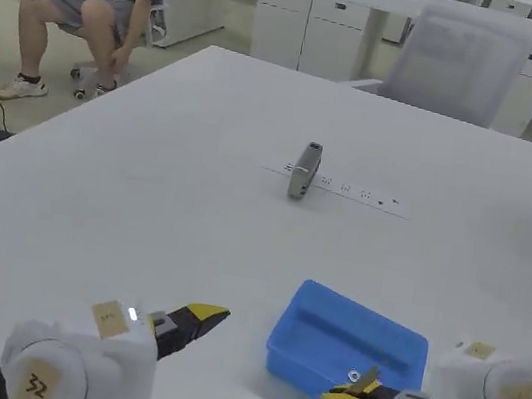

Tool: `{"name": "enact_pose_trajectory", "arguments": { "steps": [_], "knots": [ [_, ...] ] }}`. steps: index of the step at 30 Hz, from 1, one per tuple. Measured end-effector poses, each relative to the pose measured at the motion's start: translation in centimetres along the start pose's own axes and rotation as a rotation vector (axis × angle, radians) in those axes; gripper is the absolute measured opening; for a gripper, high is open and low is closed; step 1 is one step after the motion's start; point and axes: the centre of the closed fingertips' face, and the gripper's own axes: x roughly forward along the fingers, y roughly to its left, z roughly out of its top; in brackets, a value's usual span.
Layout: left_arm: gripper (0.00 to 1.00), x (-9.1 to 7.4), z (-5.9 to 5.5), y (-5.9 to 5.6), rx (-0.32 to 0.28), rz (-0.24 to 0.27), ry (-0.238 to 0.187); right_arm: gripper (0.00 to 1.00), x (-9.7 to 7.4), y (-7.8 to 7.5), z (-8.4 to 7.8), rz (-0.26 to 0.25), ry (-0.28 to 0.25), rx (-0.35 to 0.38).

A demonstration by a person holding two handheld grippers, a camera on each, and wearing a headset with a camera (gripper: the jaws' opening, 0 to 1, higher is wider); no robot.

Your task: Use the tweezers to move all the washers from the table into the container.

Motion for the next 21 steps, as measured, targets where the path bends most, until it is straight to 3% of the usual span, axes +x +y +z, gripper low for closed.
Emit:
{"name": "enact_pose_trajectory", "arguments": {
  "steps": [4,18,21],
  "knots": [
    [0.81,-0.1,-0.1,0.1,-0.002,0.003,0.004,0.04,0.7,-0.1,-0.4,-0.017,0.009,-0.01],
    [0.81,-0.6,0.5,0.0,-0.027,-0.012,-0.031,0.04,0.8,0.2,0.6,-0.031,-0.001,-0.02],
    [0.81,-0.6,0.5,0.0,-0.035,-0.013,-0.034,0.04,1.1,0.3,-0.2,-0.034,0.046,-0.068]
  ]
}}
